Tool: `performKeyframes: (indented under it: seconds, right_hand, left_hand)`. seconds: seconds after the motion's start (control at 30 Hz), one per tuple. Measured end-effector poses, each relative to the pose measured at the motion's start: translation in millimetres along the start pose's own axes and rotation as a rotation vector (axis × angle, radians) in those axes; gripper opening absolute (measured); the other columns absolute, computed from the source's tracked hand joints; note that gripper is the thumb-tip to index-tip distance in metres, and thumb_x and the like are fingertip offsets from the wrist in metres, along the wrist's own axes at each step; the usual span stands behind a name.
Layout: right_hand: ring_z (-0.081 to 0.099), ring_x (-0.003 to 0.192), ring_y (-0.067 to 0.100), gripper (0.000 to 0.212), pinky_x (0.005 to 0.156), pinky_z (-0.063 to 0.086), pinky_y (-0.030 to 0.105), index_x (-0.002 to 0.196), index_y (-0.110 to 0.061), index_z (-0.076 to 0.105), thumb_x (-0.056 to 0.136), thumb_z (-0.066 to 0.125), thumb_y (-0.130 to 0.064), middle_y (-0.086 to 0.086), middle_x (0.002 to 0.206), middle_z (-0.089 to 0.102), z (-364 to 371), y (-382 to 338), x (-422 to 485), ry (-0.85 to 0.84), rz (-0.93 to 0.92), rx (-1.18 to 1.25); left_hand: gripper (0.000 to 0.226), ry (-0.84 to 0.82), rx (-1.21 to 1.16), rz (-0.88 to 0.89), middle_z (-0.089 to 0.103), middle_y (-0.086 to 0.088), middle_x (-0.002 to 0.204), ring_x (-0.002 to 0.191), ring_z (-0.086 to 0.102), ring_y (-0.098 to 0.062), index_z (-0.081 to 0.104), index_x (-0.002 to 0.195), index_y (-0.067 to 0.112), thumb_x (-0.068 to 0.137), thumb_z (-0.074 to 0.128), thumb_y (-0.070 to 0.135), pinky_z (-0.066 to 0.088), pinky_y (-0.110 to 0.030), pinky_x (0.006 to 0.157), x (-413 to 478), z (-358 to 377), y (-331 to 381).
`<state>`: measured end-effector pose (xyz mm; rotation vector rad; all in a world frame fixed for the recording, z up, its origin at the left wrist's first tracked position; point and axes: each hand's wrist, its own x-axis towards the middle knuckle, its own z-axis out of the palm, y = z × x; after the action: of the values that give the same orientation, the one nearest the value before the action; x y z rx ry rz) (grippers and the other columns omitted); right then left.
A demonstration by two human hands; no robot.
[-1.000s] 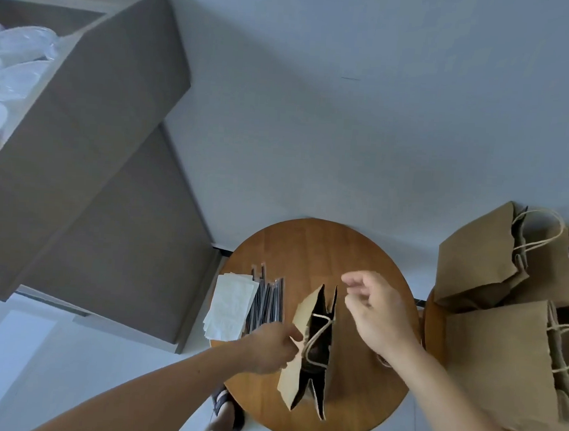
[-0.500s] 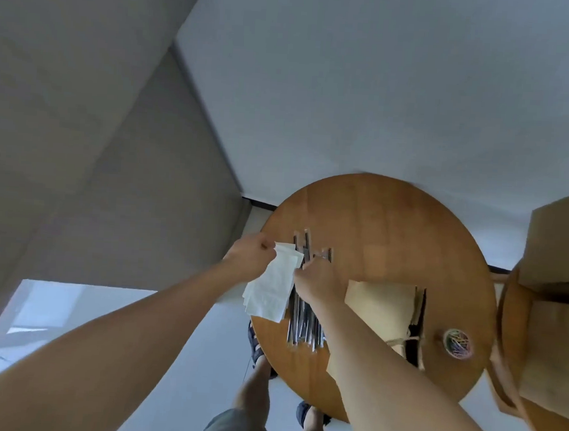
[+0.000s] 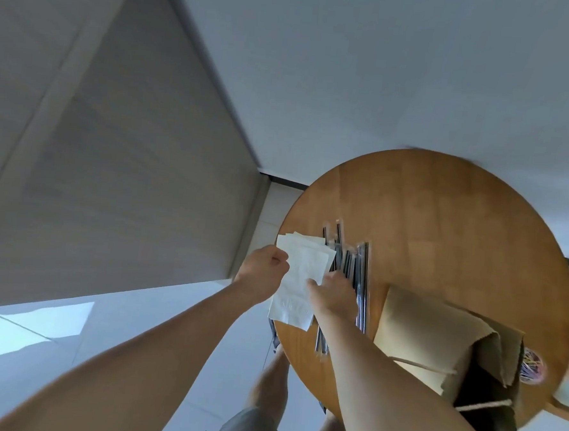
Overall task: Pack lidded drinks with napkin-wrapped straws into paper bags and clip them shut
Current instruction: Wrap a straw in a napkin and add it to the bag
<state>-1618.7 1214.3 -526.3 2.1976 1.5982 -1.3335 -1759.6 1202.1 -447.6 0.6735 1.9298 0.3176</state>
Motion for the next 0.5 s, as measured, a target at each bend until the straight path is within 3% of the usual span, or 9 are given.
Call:
performKeyframes:
  seconds: [0.07,0.17,0.23,0.3,0.4,0.5]
  right_hand:
    - [0.063,0.070,0.014,0.022,0.051,0.043,0.021,0.090,-0.016,0.059,0.086,0.063,-0.037,-0.003,0.084,0.064,2.8,2.9,0.8,0.003,0.007,0.001]
    - [0.056,0.057,0.006,0.017,0.045,0.037,0.016,0.077,-0.022,0.058,0.088,0.062,-0.035,-0.009,0.072,0.061,4.5,5.2,1.1,0.033,-0.011,-0.039]
    - [0.054,0.051,0.005,0.025,0.042,0.032,0.014,0.066,-0.025,0.055,0.089,0.061,-0.031,-0.010,0.064,0.059,4.8,6.3,1.5,0.059,-0.027,-0.073]
    - [0.057,0.052,0.007,0.023,0.042,0.034,0.015,0.068,-0.022,0.062,0.090,0.059,-0.027,-0.007,0.065,0.063,4.2,6.5,2.7,0.054,-0.036,-0.090]
    - [0.062,0.059,0.012,0.012,0.043,0.037,0.016,0.080,-0.018,0.067,0.088,0.060,-0.024,-0.005,0.072,0.067,1.2,5.5,1.9,0.058,-0.036,-0.042]
    - [0.058,0.057,0.006,0.014,0.044,0.035,0.016,0.070,-0.022,0.058,0.082,0.066,-0.025,-0.008,0.066,0.062,-3.5,7.4,-6.5,0.113,-0.060,0.112]
  left_hand:
    - [0.022,-0.010,0.000,-0.004,0.063,0.003,0.109,0.096,0.066,-0.020,0.062,0.115,0.017,0.096,0.052,0.018,0.050,-0.026,0.077,2.6,2.2,-0.1]
    - [0.016,-0.011,-0.009,-0.004,0.063,0.002,0.106,0.093,0.066,-0.022,0.062,0.107,0.017,0.096,0.051,0.015,0.047,-0.021,0.068,4.5,6.4,-0.9]
    - [0.022,-0.009,-0.020,-0.019,0.063,0.004,0.112,0.099,0.066,-0.020,0.062,0.115,0.016,0.096,0.052,0.017,0.045,-0.018,0.062,4.1,8.0,-1.8]
    - [0.025,-0.006,-0.018,-0.019,0.063,0.004,0.115,0.101,0.065,-0.019,0.062,0.120,0.016,0.096,0.052,0.019,0.043,-0.017,0.061,4.3,7.9,-3.1]
    - [0.028,0.006,-0.004,-0.008,0.063,0.003,0.117,0.103,0.064,-0.017,0.061,0.121,0.015,0.096,0.051,0.019,0.043,-0.018,0.064,5.6,7.2,-5.7]
    - [0.029,0.031,-0.005,0.010,0.063,0.000,0.120,0.105,0.060,-0.016,0.061,0.122,0.014,0.096,0.051,0.018,0.046,-0.021,0.078,6.6,8.7,-7.8]
